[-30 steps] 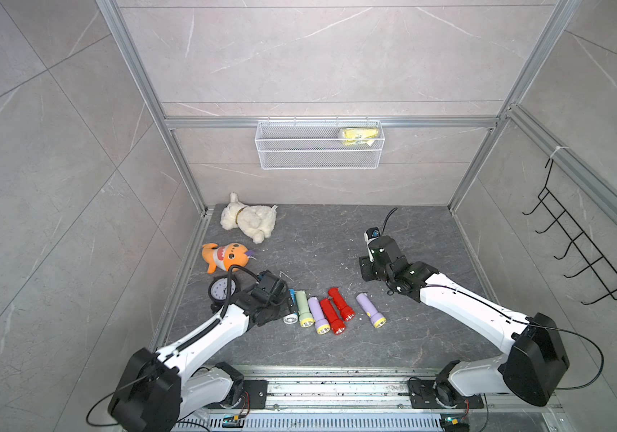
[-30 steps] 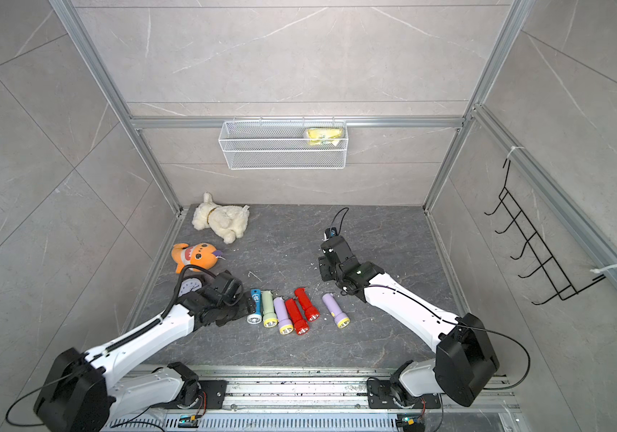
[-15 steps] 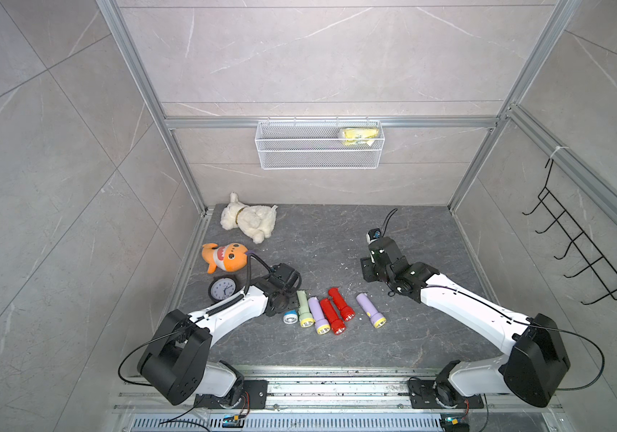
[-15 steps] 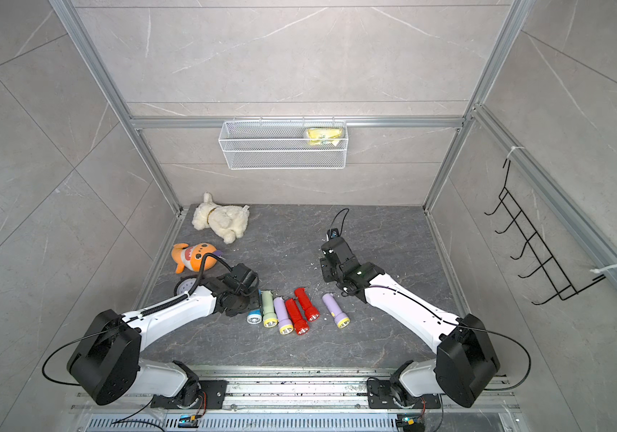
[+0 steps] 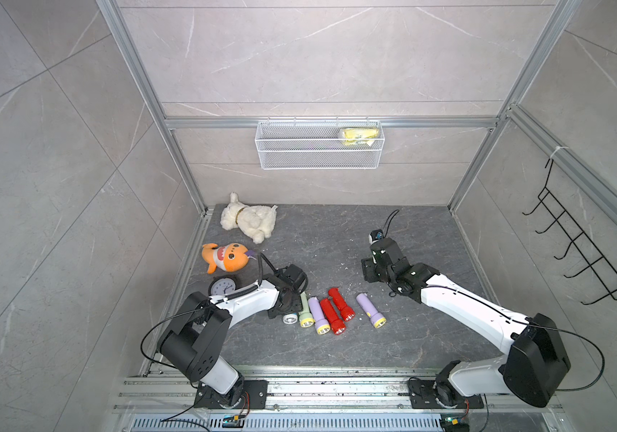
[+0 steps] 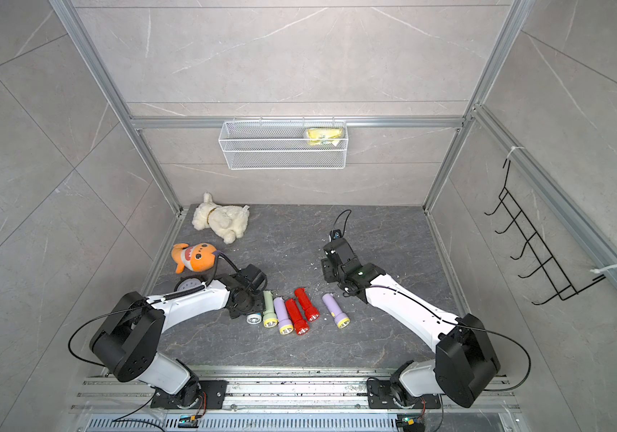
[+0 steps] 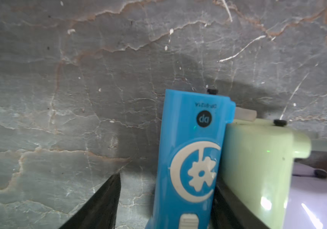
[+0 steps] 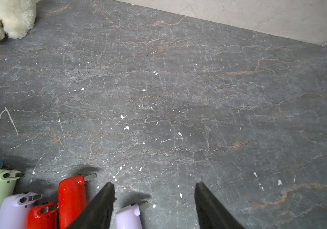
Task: Close the plug at the bottom of the flashlight
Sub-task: Pick up the flashlight from the center of the board.
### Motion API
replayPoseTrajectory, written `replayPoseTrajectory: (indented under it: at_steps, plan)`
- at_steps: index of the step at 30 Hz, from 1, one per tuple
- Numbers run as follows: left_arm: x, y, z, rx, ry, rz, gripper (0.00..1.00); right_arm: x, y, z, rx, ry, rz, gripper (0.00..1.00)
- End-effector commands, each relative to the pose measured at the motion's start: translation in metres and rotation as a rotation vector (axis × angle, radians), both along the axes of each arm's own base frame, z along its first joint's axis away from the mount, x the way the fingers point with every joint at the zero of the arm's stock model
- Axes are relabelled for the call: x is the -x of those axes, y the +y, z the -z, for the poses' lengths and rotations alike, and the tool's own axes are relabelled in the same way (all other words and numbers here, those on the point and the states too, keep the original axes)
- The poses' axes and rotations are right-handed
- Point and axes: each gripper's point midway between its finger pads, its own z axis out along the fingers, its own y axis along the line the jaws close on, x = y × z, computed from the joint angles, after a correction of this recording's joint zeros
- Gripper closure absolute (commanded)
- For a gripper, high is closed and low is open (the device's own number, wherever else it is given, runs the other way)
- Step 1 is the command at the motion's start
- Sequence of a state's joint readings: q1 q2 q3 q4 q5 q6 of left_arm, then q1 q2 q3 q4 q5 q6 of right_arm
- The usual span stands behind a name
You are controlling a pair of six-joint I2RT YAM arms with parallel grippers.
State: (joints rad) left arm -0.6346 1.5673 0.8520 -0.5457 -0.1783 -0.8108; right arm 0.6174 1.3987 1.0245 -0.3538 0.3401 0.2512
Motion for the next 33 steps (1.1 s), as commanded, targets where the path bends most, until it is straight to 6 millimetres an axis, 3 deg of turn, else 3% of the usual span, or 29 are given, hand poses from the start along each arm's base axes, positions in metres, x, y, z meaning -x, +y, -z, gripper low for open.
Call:
replayPoseTrajectory:
  at_steps: [1,10,16,24,27,31,33]
  plan:
    - [-0.001,0.0,0.002,-0.022,0.016,-0.002,0.3,0.001,-0.005,-0.001,-0.01,-0.013,0.016,0.33]
    - [0.0,-0.002,0.018,-0.032,0.047,0.014,0.53,-0.002,-0.007,0.005,-0.031,0.01,0.026,0.33]
    - [-0.008,0.0,0.001,-0.059,-0.003,0.057,0.71,-0.002,-0.008,0.005,-0.035,0.019,0.027,0.34]
    - [-0.018,0.016,-0.06,-0.116,-0.157,0.118,0.99,-0.002,-0.012,-0.004,-0.044,0.003,0.037,0.38]
    - [-0.023,0.018,-0.089,-0.104,-0.251,0.137,1.0,-0.003,-0.014,-0.008,-0.049,-0.005,0.042,0.38]
    - [-0.032,0.018,-0.139,-0.045,-0.439,0.158,0.88,-0.005,-0.017,-0.014,-0.051,-0.015,0.047,0.38]
    - [-0.037,0.016,-0.167,-0.023,-0.527,0.186,0.99,-0.006,-0.019,-0.016,-0.053,-0.02,0.051,0.38]
